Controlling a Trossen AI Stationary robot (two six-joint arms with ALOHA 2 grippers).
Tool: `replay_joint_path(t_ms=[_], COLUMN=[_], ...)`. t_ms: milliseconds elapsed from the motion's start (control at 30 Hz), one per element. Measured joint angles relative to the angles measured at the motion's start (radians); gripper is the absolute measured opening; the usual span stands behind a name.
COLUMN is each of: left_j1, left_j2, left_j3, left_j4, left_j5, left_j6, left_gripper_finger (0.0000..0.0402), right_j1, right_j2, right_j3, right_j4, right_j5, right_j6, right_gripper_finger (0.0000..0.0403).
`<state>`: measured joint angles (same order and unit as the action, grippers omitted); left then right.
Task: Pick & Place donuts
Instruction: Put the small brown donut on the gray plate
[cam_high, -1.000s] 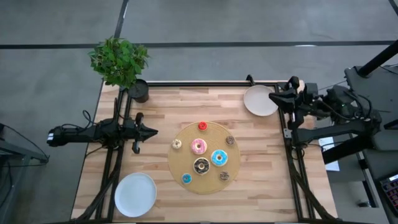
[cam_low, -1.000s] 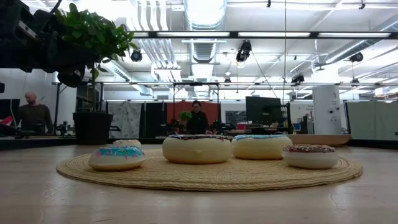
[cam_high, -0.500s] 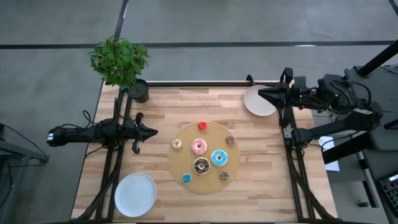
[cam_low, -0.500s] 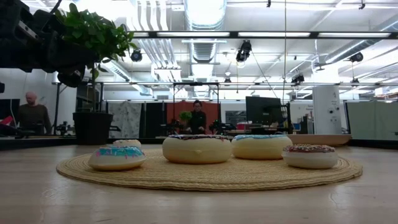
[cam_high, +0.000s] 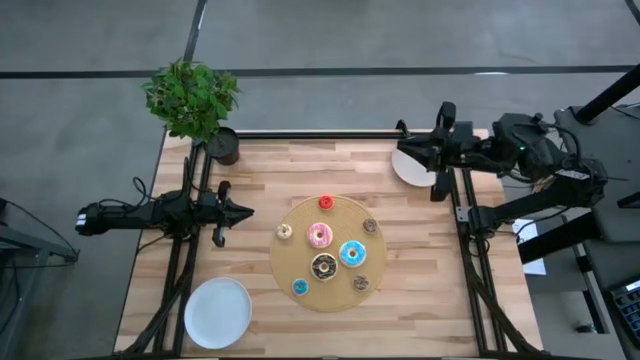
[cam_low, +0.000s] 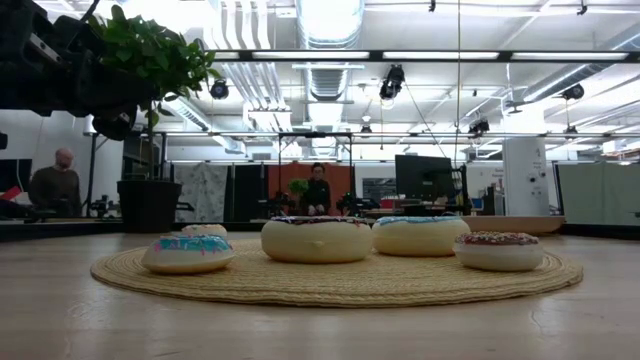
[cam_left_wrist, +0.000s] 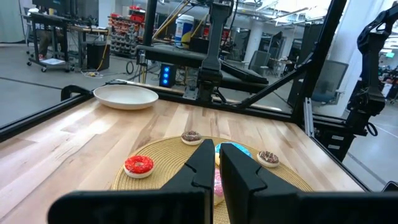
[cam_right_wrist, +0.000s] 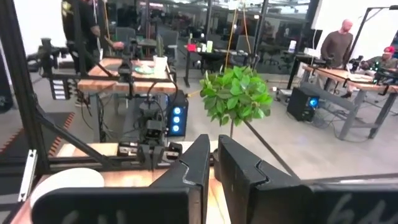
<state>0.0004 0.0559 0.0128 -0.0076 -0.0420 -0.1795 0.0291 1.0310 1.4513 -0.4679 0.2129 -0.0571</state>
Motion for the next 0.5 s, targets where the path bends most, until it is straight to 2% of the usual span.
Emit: replay_joint_path(t_ms=[100, 300, 500], left_j1=[0.0, 0.0, 0.0], left_j2=[0.0, 0.0, 0.0], left_j3=[0.0, 0.0, 0.0], left_j4=[0.0, 0.0, 0.0], left_j5=[0.0, 0.0, 0.0], left_j6=[0.0, 0.0, 0.0], left_gripper_finger=[0.0, 0.0, 0.0], right_j1=[-0.003, -0.004, -0.004], right_j2=[0.022, 0.065, 0.103], right_j3=[0.0, 0.0, 0.0], right_j4=[0.0, -0.001, 0.0], right_j5=[0.028, 0.151, 0.157], right_j6=[-0.003, -0.024, -0.035], right_gripper_finger=[0.0028, 0.0028, 0.0028])
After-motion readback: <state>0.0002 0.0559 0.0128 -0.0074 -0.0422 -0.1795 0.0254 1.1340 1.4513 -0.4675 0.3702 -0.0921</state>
